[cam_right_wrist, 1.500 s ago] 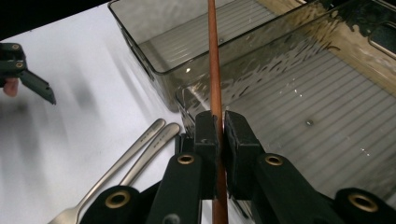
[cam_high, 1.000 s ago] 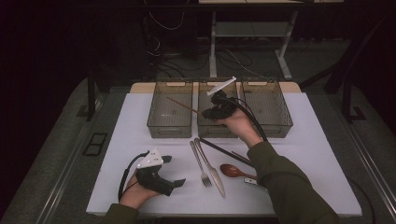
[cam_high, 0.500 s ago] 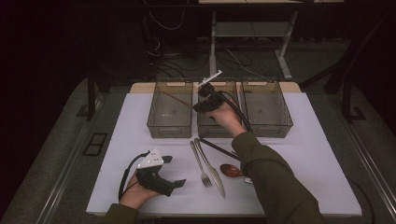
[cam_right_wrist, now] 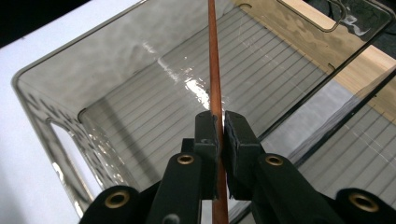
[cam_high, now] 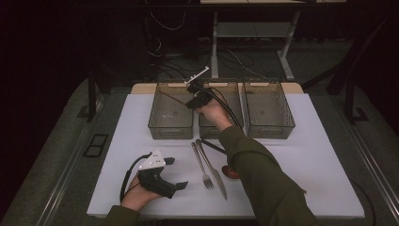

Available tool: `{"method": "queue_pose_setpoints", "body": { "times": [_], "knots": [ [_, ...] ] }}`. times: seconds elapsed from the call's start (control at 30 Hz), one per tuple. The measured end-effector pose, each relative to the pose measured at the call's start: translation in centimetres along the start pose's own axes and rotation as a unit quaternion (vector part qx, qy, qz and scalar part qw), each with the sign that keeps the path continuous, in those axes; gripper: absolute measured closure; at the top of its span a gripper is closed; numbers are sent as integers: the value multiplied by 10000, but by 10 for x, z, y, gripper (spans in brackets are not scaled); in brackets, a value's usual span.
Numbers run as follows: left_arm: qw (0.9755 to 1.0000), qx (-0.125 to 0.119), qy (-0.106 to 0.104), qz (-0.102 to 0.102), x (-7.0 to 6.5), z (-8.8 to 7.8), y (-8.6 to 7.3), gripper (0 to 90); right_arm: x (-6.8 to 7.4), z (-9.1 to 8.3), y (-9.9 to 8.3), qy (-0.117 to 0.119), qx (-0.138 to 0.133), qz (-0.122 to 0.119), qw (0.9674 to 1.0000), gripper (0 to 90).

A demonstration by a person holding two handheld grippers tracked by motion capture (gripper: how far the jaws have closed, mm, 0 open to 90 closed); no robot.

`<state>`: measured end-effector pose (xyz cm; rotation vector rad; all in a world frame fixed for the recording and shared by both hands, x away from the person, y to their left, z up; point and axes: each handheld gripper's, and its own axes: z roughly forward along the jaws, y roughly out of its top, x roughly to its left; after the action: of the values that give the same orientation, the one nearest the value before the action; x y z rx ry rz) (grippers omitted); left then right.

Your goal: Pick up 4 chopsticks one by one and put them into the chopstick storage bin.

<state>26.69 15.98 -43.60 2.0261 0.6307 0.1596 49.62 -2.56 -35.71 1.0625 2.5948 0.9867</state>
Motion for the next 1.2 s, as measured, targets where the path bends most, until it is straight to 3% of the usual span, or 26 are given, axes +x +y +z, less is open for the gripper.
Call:
{"method": "queue_pose_setpoints", "body": {
  "times": [0.4, 0.5, 0.6, 0.83, 1.2],
  "knots": [
    [10000, 10, -54, 17, 0, 1, 0, 2, 4, 10, 6, 33, 78, -10, 10000, 830],
    [10000, 17, -79, 19, -1, 1, 0, 2, 6, 12, 6, 82, 31, -22, 10000, 702],
    [10000, 16, -89, 34, -1, 1, 0, 2, 6, 11, 5, 83, -16, -32, 10000, 645],
    [9999, 30, -87, 41, -1, 2, 0, 2, 5, 2, 5, 220, -189, -49, 9996, 568],
    [10000, 41, -48, 50, -1, 3, 0, 2, 3, -22, -9, 499, -489, -300, 9971, 475]
  ]
}}
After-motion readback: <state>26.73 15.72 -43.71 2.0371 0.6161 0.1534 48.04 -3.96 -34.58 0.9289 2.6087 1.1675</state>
